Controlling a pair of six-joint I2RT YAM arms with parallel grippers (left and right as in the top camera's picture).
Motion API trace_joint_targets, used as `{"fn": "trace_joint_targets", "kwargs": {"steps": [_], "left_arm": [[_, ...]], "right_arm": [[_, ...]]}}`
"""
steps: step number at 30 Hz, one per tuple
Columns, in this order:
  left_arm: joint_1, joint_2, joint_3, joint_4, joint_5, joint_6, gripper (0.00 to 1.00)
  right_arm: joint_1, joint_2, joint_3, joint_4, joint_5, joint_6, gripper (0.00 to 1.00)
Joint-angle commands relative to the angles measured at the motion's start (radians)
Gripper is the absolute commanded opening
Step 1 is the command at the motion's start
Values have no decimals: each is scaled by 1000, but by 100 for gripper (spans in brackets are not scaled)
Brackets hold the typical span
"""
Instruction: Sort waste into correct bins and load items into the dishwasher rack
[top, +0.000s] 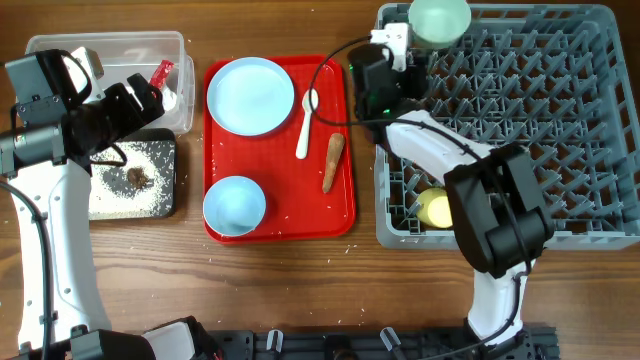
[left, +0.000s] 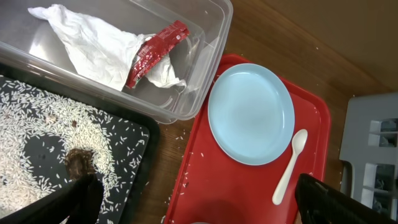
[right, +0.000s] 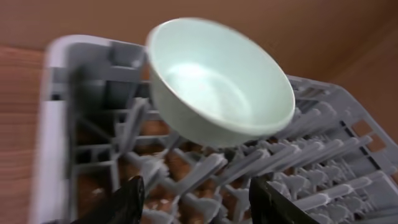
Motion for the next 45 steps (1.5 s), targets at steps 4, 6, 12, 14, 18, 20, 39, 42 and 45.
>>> {"fn": "trace_joint_targets", "kwargs": {"steps": [4,6,12,14,18,20,39,42,45], "left_arm": [[6,-13,14,2,-2,19,100],[6,-13,14,2,-2,19,100],[6,-13,14,2,-2,19,100],[6,-13,14,2,-2,19,100],[6,-13,14,2,-2,19,100],[6,-13,14,2,-2,19,100],[6,-13,14,2,-2,19,100],[6,-13,14,2,-3,19,100],[6,-13,14,2,-2,19,100]], "right_arm": [[5,-151,5,-98,-102,152,56],[-6,-243,5,-168,-232,256,56],[-191,-499,5,-300,-724,520,75],[-277,-478,5,-286,-828,604,68],[-410,-356,13,-238,-1038,771,56],[-435,-292,14,-218,-1081,824,54],[-449,-72,13,-91,-1032,886,29],[-450,-72,13,-101,-1026,832,13],[-450,-72,13,-110,-1021,795,4]]}}
